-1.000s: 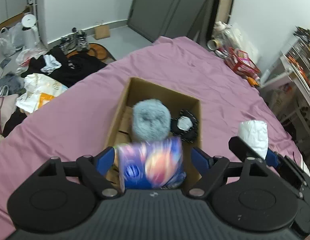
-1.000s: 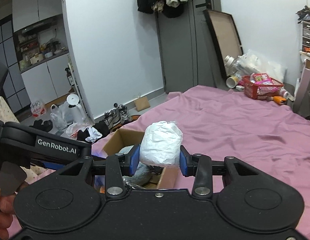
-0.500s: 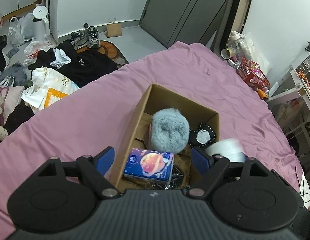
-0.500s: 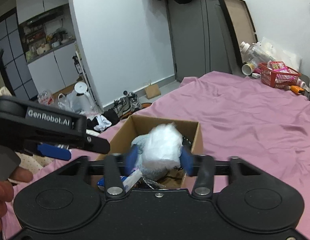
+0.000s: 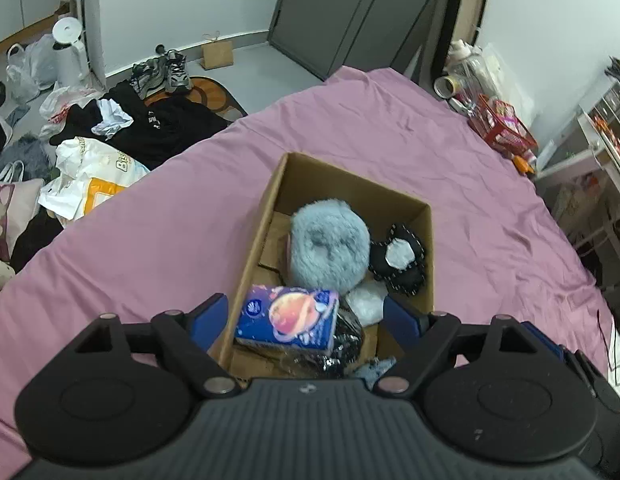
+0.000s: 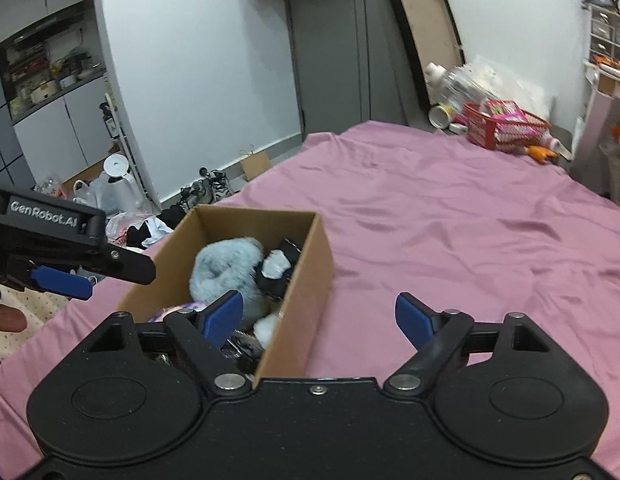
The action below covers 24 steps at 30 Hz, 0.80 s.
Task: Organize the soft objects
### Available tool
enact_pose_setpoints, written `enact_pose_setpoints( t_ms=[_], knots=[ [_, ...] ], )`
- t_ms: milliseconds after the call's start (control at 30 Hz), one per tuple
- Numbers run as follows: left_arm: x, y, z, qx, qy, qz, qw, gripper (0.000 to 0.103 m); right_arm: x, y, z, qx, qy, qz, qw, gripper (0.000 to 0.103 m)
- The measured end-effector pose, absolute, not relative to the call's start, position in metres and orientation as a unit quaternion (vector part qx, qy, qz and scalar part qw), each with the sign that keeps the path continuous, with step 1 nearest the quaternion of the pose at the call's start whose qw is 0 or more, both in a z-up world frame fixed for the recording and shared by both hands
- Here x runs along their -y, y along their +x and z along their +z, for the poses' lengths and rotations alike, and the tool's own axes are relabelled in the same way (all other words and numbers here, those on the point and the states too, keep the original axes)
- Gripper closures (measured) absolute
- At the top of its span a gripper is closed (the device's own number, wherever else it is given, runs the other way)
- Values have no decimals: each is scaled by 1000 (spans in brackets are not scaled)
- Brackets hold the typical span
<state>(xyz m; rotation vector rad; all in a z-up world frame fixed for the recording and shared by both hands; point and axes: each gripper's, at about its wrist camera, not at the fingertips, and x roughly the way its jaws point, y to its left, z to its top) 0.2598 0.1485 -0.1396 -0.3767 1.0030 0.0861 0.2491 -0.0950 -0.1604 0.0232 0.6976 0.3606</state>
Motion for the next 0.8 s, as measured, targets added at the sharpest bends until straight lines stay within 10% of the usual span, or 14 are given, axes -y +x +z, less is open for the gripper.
enact_pose_setpoints(
  t_ms=[800],
  knots=[
    [-85,206,-78,-419,-44,-41,906,19,177,199,-106,-348,74,169,919,6]
  ],
)
